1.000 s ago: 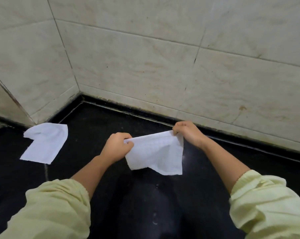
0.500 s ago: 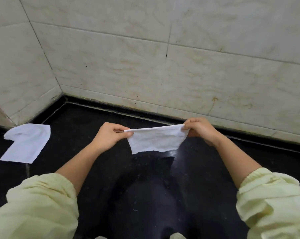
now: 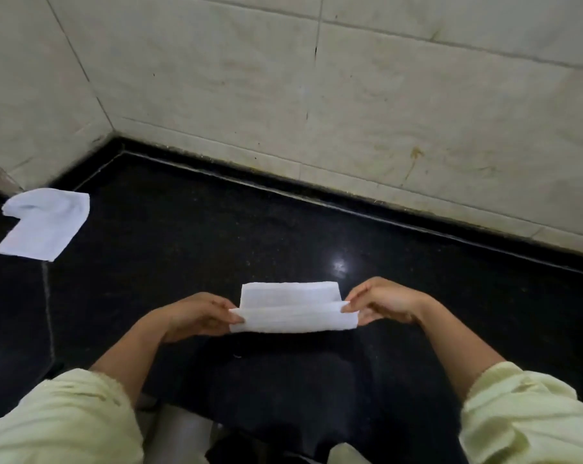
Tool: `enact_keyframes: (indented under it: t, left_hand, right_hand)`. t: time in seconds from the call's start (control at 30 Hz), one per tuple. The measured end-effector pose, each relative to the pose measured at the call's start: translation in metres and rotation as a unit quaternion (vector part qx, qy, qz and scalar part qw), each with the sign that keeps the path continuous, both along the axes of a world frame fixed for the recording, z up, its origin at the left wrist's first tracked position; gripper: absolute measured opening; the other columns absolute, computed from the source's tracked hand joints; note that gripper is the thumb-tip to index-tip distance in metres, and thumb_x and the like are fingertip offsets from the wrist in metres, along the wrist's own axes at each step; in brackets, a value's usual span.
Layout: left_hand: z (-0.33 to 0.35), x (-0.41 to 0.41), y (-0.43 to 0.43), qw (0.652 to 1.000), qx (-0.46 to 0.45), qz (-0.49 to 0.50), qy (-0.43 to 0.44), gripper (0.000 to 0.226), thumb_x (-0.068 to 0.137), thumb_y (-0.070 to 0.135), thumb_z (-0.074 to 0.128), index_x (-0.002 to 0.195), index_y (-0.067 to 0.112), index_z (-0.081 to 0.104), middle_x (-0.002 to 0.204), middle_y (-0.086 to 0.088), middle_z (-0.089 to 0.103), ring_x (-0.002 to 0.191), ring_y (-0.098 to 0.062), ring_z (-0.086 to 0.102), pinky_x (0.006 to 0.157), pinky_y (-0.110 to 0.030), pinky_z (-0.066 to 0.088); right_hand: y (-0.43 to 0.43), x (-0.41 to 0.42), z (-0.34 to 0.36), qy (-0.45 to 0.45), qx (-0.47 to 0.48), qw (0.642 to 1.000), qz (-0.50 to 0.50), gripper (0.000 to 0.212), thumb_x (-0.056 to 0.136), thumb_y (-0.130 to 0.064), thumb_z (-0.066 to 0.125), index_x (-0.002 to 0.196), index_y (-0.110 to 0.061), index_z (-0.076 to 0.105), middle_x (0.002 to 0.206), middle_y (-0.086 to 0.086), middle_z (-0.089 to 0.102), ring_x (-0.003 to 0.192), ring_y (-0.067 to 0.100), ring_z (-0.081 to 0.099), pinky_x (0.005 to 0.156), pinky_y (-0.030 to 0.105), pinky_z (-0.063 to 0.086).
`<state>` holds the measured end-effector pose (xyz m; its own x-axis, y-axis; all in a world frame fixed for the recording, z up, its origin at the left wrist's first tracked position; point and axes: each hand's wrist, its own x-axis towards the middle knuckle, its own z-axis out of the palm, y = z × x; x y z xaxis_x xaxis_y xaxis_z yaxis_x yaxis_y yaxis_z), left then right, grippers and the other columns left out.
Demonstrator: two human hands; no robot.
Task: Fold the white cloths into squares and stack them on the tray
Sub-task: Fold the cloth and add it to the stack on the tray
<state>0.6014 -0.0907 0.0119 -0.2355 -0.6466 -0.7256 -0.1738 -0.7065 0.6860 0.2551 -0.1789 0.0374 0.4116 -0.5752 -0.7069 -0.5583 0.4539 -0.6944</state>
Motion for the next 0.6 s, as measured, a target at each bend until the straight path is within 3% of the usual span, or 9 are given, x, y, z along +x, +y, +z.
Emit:
enact_keyframes:
  t: [0.07,0.27,0.4,0.6]
  left_hand:
    - [-0.011,-0.009,0.013,0.999,0.032,0.006,-0.011,0.018,0.079,0.008,0.073,0.097,0.006,0.071,0.096,-0.008,0.073,0.09,-0.016,0.069,0.084,-0.027,0.053]
    - [-0.027,-0.027,0.025,0.996,0.039,0.034,-0.072,0.012,0.08,0.018,0.075,0.088,0.016,0.066,0.099,-0.004,0.073,0.095,-0.015,0.067,0.074,-0.022,0.05]
    - [-0.029,-0.032,0.017,0.991,0.015,0.072,-0.109,0.011,0.08,0.023,0.076,0.085,0.016,0.07,0.086,0.001,0.073,0.084,-0.012,0.065,0.073,-0.023,0.047]
    - [-0.034,-0.04,-0.006,0.98,-0.04,0.141,-0.138,0.014,0.085,0.018,0.071,0.096,0.01,0.072,0.089,-0.002,0.071,0.084,-0.014,0.063,0.068,-0.023,0.046]
  right_hand:
    - [0.011,-0.003,-0.014,0.03,0.01,0.999,0.028,0.003,0.082,-0.009,0.073,0.084,-0.011,0.072,0.079,0.006,0.072,0.075,0.015,0.069,0.076,0.029,0.056]
    - [0.024,-0.009,-0.043,0.082,-0.005,0.994,0.069,0.008,0.082,-0.019,0.075,0.089,-0.016,0.073,0.076,-0.003,0.074,0.073,0.008,0.07,0.073,0.023,0.057]
    - [0.014,-0.009,-0.049,0.074,-0.032,0.996,0.029,0.013,0.08,-0.011,0.076,0.093,-0.011,0.073,0.084,0.002,0.072,0.076,0.011,0.067,0.069,0.02,0.055]
    - [-0.005,0.001,-0.058,0.054,-0.113,0.989,-0.076,0.01,0.082,-0.002,0.073,0.091,-0.003,0.069,0.079,0.008,0.068,0.074,0.014,0.063,0.065,0.021,0.054]
